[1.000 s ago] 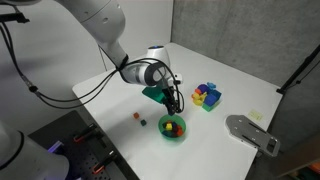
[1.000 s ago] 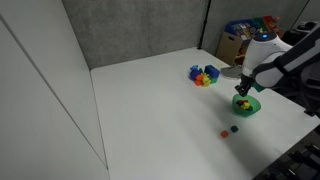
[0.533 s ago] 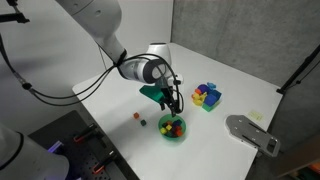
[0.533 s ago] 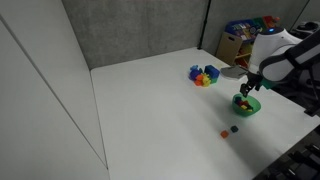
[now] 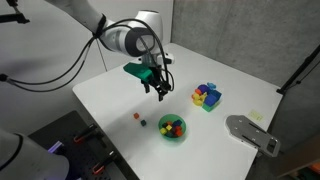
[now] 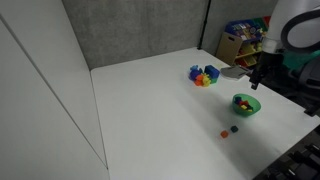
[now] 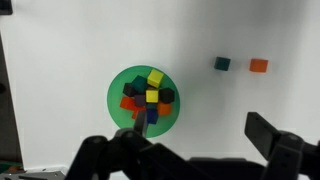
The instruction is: Put the purple block in the bowl
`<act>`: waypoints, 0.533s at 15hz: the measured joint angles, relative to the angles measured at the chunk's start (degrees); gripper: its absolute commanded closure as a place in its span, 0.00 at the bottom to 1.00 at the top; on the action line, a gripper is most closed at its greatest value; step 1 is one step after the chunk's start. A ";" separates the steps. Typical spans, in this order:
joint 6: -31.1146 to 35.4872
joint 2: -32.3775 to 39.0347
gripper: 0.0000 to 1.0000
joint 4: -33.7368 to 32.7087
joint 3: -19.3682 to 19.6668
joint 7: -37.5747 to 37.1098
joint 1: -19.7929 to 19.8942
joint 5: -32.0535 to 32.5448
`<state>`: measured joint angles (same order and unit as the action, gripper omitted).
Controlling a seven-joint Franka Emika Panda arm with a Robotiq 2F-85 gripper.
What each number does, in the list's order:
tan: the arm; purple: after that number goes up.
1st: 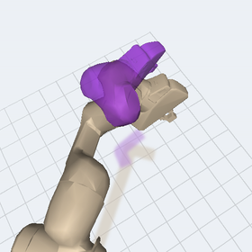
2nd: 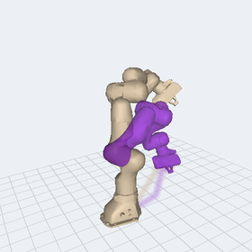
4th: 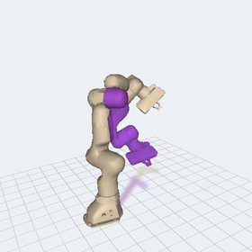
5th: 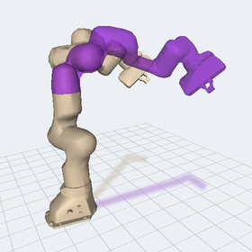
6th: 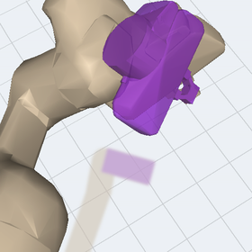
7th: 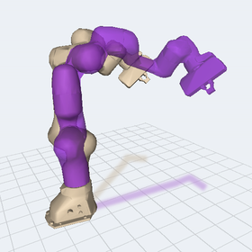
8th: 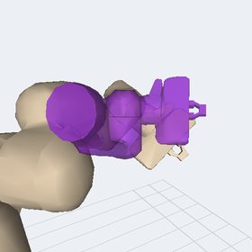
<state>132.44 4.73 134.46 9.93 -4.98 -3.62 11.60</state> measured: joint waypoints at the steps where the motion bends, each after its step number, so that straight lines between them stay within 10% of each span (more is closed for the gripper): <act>1: -2.05 -2.32 0.00 0.22 -0.98 0.89 0.62 -1.66; 8: -17.05 -14.21 0.00 -2.70 -4.12 3.02 2.18 -10.55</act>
<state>115.38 -9.49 131.77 5.81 -1.96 -1.45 1.05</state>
